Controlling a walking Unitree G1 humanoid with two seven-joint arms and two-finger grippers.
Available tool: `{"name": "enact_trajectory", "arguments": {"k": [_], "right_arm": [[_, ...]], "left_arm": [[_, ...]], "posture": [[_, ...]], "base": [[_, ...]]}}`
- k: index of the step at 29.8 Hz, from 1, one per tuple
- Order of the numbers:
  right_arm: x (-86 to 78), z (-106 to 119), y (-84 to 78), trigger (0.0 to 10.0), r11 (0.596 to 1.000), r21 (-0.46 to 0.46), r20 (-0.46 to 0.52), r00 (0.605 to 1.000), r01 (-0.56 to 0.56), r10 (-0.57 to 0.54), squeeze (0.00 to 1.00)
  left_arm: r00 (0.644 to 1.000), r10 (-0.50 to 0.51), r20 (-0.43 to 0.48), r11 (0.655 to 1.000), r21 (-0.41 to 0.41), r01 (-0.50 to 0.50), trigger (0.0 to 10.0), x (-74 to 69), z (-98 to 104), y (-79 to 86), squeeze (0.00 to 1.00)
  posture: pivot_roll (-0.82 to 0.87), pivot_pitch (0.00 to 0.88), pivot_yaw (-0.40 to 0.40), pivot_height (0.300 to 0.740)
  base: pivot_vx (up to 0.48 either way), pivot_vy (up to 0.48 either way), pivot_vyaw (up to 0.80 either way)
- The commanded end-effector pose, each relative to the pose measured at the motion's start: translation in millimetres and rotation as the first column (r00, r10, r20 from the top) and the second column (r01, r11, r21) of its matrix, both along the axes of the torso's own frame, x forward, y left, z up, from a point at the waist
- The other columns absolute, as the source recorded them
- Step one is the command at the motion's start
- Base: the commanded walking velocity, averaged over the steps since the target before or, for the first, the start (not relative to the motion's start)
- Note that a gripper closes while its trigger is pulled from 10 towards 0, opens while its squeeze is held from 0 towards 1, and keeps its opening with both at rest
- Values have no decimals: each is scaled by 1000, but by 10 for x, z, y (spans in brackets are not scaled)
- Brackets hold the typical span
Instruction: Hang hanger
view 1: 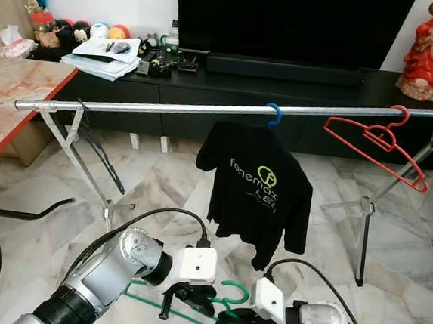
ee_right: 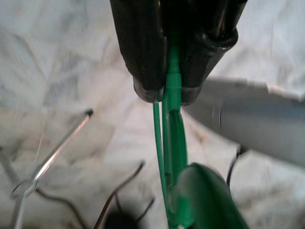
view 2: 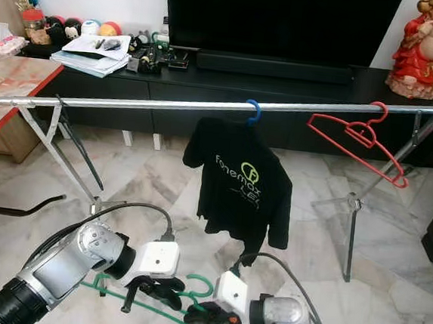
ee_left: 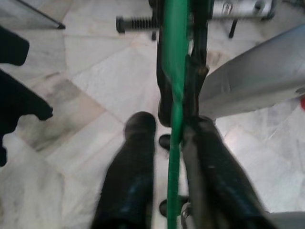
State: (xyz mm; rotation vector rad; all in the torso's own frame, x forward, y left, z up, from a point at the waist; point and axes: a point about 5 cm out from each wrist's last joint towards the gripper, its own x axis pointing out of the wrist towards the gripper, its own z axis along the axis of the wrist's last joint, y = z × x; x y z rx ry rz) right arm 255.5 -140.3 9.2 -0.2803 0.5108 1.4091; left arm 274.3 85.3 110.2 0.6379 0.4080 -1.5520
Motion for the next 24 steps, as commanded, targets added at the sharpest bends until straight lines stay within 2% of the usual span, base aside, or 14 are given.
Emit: {"name": "enact_trajectory", "arguments": {"k": [1,7,9,11,12,14,15,17,18,20,21,22,23,24], "right_arm": [[-115,-119,-33,0,998,-59,-36,999,-23,21,0],[-178,-266,-159,0,977,-199,22,997,73,-69,0],[-141,-325,-255,0,936,-287,108,978,204,-180,0],[-113,-335,-290,0,914,-299,141,960,274,-242,0],[-55,-350,-374,0,838,-267,135,880,475,-456,0],[-17,-355,-433,0,749,-221,99,778,625,-620,0],[33,-343,-515,0,611,-172,82,629,773,-773,0],[53,-345,-615,0,447,-146,75,460,883,-885,0],[52,-351,-648,0,387,-143,73,400,911,-914,0],[37,-356,-725,0,247,-104,37,252,963,-967,0],[19,-362,-756,0,165,-78,14,166,983,-986,0],[19,-362,-756,0,165,-78,14,166,983,-986,0],[11,-362,-769,0,116,-61,27,118,991,-993,0],[10,-359,-772,0,95,-53,42,97,994,-994,0]], "left_arm": [[1000,-1,11,1000,-23,2,10000,4,83,35,1000],[999,-6,-31,1000,17,7,10000,-51,86,204,1000],[999,43,-28,998,45,-42,10000,-41,55,343,1000],[997,73,-26,996,50,-71,10000,-31,40,387,1000],[984,176,9,982,67,-176,10000,18,-39,506,1000],[958,284,32,955,74,-286,10000,63,-132,606,1000],[896,442,45,892,85,-445,10000,97,-320,757,0],[821,562,98,810,136,-570,10000,80,-537,929,0],[797,591,124,782,157,-603,10000,65,-603,987,0],[699,713,57,686,154,-711,10000,-23,-798,1075,0],[580,814,-7,573,168,-802,10000,-120,-980,1155,0],[580,814,-7,573,168,-802,10000,-120,-980,1155,0],[487,874,4,476,198,-857,10000,-206,-1131,1247,0],[433,901,30,416,224,-881,10000,-258,-1214,1312,0]], "posture": [[7,39,-14,740],[8,37,-12,740],[9,39,-12,740],[13,46,-11,740],[20,54,-13,740],[30,56,-11,740],[27,60,-6,740],[20,64,-2,740],[20,67,2,740],[27,69,9,740],[25,67,13,740],[25,67,13,740],[19,70,18,740],[14,68,23,740]], "base": [[0,0,0],[0,0,0],[0,0,0],[0,0,0],[0,0,0],[0,0,0],[0,0,0],[0,0,0],[0,0,0],[0,0,0],[0,0,0],[0,0,0],[0,0,0],[0,0,0]]}}
